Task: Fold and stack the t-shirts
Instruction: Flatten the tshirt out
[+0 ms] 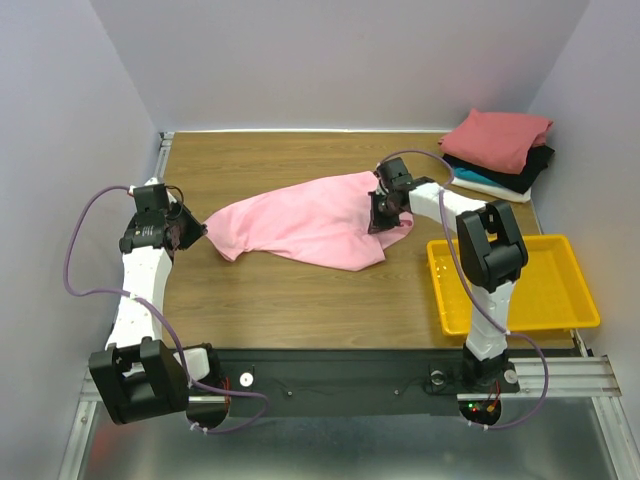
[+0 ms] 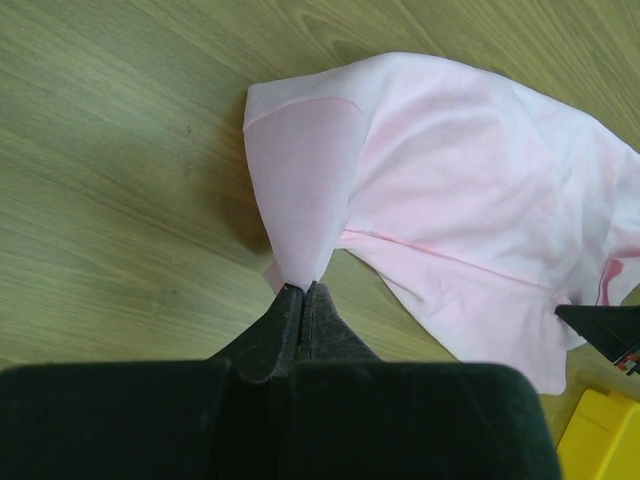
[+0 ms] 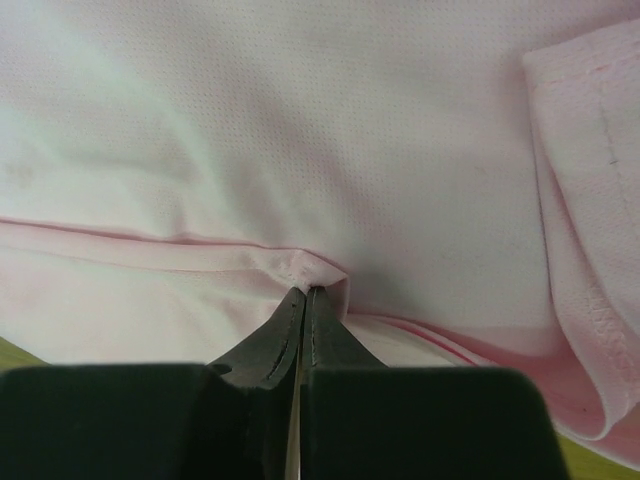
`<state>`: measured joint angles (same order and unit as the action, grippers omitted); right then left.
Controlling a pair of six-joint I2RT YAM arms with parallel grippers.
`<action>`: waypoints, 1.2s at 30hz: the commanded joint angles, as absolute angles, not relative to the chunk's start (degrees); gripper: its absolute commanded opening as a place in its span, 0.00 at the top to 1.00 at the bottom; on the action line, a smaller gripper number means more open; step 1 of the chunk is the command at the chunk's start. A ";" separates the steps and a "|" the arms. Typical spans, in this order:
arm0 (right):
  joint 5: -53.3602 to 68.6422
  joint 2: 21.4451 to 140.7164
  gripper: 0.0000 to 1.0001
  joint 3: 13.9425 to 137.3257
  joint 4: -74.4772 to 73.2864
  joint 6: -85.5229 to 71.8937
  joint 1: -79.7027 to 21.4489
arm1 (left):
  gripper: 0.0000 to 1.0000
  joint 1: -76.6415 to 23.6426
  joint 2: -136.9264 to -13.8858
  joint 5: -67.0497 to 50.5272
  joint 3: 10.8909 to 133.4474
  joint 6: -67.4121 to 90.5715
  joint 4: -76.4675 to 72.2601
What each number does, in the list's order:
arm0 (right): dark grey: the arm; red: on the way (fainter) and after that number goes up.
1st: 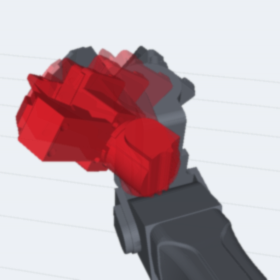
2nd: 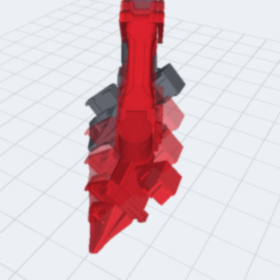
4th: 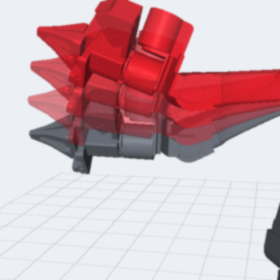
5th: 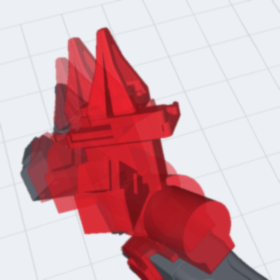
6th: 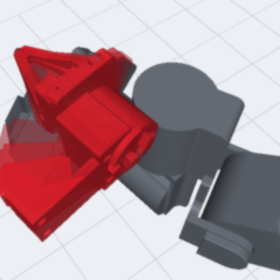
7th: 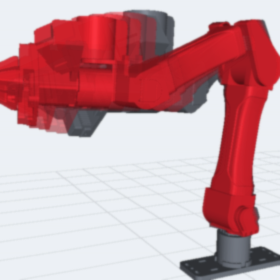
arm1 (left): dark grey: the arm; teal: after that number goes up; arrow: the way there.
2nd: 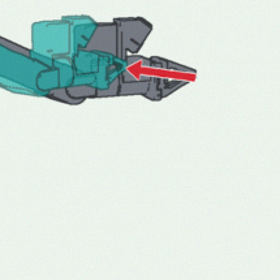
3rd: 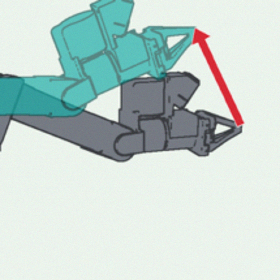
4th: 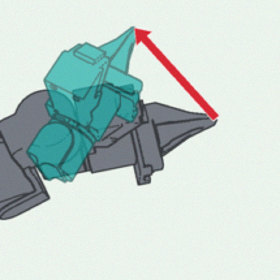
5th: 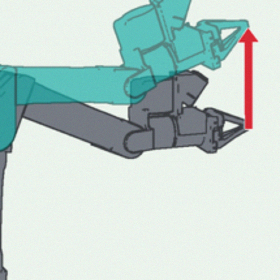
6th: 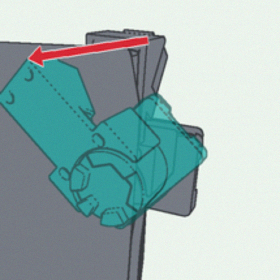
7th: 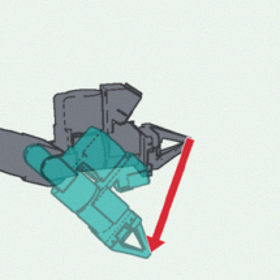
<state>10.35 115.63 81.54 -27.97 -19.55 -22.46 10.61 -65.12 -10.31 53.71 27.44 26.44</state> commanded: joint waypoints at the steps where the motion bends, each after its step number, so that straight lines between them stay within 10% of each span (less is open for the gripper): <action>1: 10.46 113.12 1.00 82.53 -26.72 -19.25 -22.15 | 1.00 10.72 -64.95 -10.11 54.75 26.37 25.84; 21: 7.74 93.88 1.00 105.02 -32.78 -14.24 -13.80 | 1.00 10.72 -79.63 -20.48 94.64 19.60 25.84; 36: 15.55 72.54 0.99 108.38 -33.31 -8.17 -13.80 | 1.00 10.72 -65.05 -23.03 105.29 20.65 26.98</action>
<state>10.74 79.22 107.66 -34.50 -10.11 -13.85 10.61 -70.81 -21.50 99.96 20.69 28.84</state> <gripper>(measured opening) 0.013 0.026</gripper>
